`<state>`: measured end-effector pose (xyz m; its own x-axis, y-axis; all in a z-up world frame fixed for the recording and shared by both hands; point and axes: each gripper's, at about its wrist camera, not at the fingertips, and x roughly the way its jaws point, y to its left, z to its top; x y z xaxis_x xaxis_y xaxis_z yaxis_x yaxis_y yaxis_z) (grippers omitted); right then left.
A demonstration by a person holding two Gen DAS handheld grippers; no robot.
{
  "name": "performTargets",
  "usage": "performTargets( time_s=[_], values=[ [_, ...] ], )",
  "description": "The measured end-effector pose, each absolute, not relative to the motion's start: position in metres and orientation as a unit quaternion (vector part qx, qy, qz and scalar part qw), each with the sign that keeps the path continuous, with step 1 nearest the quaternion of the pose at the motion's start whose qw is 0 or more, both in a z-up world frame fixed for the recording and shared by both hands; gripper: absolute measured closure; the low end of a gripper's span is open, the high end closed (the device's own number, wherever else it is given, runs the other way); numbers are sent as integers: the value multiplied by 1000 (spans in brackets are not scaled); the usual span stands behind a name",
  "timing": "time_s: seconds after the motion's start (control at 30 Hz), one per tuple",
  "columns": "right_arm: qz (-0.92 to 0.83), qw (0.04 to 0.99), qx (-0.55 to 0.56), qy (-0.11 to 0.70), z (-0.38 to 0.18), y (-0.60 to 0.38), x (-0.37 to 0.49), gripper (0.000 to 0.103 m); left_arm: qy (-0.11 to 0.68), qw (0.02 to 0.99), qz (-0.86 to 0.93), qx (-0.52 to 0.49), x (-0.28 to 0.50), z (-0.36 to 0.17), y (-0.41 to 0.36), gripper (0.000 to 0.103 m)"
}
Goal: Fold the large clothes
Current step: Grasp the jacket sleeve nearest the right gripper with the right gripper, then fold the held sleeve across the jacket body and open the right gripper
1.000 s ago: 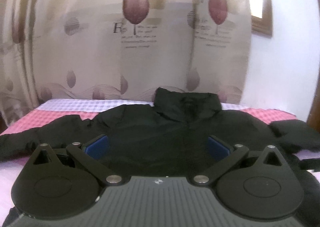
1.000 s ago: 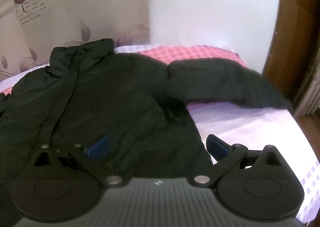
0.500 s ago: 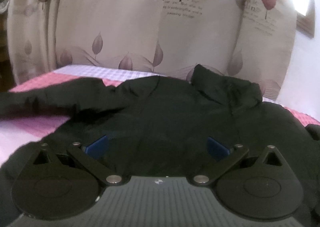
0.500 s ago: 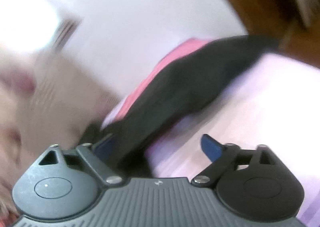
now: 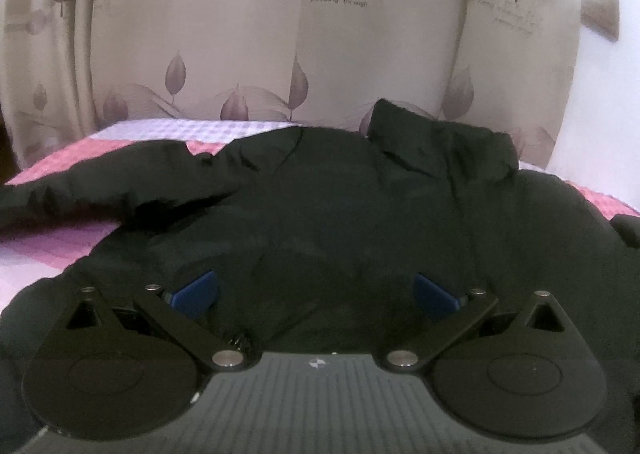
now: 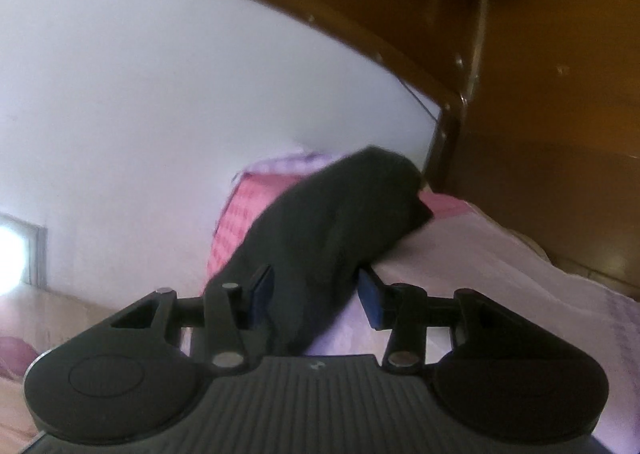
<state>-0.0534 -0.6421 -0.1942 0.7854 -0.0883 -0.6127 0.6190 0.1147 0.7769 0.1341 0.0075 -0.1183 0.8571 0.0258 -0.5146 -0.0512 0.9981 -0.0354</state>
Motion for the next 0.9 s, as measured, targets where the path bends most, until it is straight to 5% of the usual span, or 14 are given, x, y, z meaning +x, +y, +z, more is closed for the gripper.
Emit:
performTargets(
  time_s=[0.4, 0.43, 0.47, 0.5, 0.9],
  values=[
    [-269, 665, 662, 217, -236, -666, -49, 55, 285, 957, 19, -43, 139, -120, 13, 0],
    [-266, 674, 655, 214, -234, -665, -47, 61, 286, 957, 19, -43, 139, -120, 13, 0],
    [-271, 686, 642, 208, -230, -664, -46, 81, 286, 957, 19, -44, 139, -120, 13, 0],
    [-279, 701, 625, 201, -226, -665, -43, 90, 286, 957, 20, -45, 139, -120, 13, 0],
    [-65, 850, 510, 119, -50, -535, 28, 95, 273, 957, 14, -99, 135, -121, 28, 0]
  ],
)
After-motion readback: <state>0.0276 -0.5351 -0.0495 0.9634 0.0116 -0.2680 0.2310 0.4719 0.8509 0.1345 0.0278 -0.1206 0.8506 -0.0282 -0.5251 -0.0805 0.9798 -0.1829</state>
